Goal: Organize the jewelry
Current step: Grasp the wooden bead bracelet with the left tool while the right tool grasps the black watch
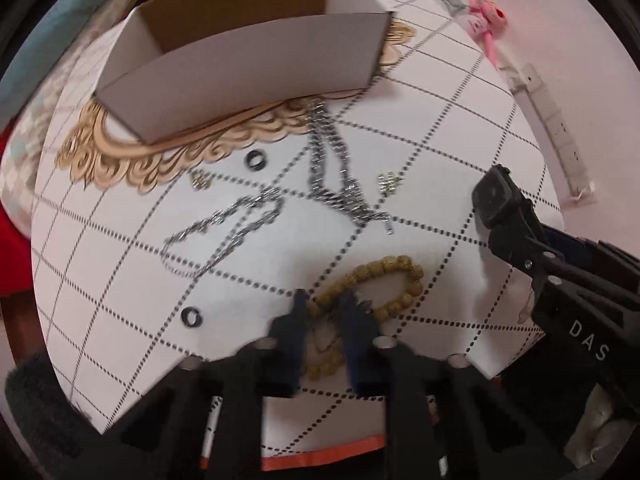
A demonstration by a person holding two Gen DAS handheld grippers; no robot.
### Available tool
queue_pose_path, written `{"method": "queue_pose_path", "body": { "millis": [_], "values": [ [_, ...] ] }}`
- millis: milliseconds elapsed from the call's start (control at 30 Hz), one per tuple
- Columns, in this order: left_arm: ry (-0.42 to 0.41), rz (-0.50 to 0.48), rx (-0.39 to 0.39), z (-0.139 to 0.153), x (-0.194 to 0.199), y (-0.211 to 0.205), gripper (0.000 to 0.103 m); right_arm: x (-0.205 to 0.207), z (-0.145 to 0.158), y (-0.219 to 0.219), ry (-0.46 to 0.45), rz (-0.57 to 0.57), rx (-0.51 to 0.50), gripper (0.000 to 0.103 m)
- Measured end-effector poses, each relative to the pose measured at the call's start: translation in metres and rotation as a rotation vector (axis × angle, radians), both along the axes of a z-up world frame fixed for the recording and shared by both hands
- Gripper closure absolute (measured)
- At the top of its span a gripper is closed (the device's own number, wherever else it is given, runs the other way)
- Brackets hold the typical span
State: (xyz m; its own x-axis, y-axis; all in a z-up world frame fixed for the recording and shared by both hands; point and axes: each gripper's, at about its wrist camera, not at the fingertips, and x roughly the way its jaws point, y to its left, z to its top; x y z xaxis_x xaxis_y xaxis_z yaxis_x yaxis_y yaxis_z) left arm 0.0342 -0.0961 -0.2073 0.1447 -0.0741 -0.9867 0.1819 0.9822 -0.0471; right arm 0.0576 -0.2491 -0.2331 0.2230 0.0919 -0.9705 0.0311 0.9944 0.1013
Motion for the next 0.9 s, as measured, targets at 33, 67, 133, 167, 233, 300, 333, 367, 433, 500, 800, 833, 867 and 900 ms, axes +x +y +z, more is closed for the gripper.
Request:
{"method": "queue_pose_path", "body": {
  "millis": [33, 67, 133, 167, 233, 300, 333, 367, 433, 500, 800, 833, 867, 900],
  "values": [
    [-0.001, -0.004, 0.000, -0.001, -0.002, -0.004, 0.098, -0.001, 0.000, -0.001, -0.001, -0.003, -0.001, 0.063],
    [-0.002, -0.002, -0.002, 0.001, -0.004, -0.007, 0.099, -0.001, 0.001, -0.002, -0.003, -0.007, 0.001, 0.063],
    [-0.004, 0.002, -0.009, 0.000, -0.003, -0.009, 0.101, -0.003, 0.002, -0.005, -0.006, -0.015, 0.004, 0.063],
    [-0.006, 0.007, -0.015, 0.001, -0.006, -0.010, 0.101, -0.004, 0.003, -0.007, -0.008, -0.018, 0.006, 0.063],
    [-0.014, 0.018, -0.027, 0.007, -0.010, -0.009, 0.102, -0.004, 0.004, -0.009, -0.011, -0.027, 0.009, 0.063],
    [-0.021, 0.024, -0.039, 0.012, 0.000, 0.008, 0.102, -0.005, 0.005, -0.012, -0.011, -0.037, 0.014, 0.064],
    [-0.029, 0.027, -0.048, 0.017, -0.001, 0.010, 0.102, -0.005, 0.006, -0.014, -0.013, -0.041, 0.018, 0.064],
    [-0.036, 0.029, -0.055, 0.019, 0.003, 0.016, 0.102, -0.005, 0.007, -0.014, -0.016, -0.043, 0.020, 0.064],
    [-0.059, 0.029, -0.070, 0.028, 0.005, 0.024, 0.103, -0.006, 0.010, -0.015, -0.020, -0.047, 0.024, 0.064],
    [-0.075, 0.032, -0.083, 0.036, 0.006, 0.030, 0.103, -0.006, 0.014, -0.016, -0.028, -0.049, 0.029, 0.064],
    [-0.003, 0.104, -0.216, 0.041, 0.017, 0.051, 0.099, -0.004, 0.037, -0.017, -0.074, -0.051, 0.057, 0.064],
    [0.031, 0.122, -0.221, 0.032, 0.015, 0.052, 0.098, -0.004, 0.037, -0.018, -0.072, -0.051, 0.059, 0.064],
    [0.066, 0.132, -0.220, 0.022, 0.013, 0.054, 0.098, -0.004, 0.037, -0.018, -0.071, -0.051, 0.061, 0.064],
    [0.084, 0.140, -0.208, 0.015, 0.011, 0.052, 0.098, -0.004, 0.036, -0.018, -0.070, -0.051, 0.060, 0.064]
  ]
}}
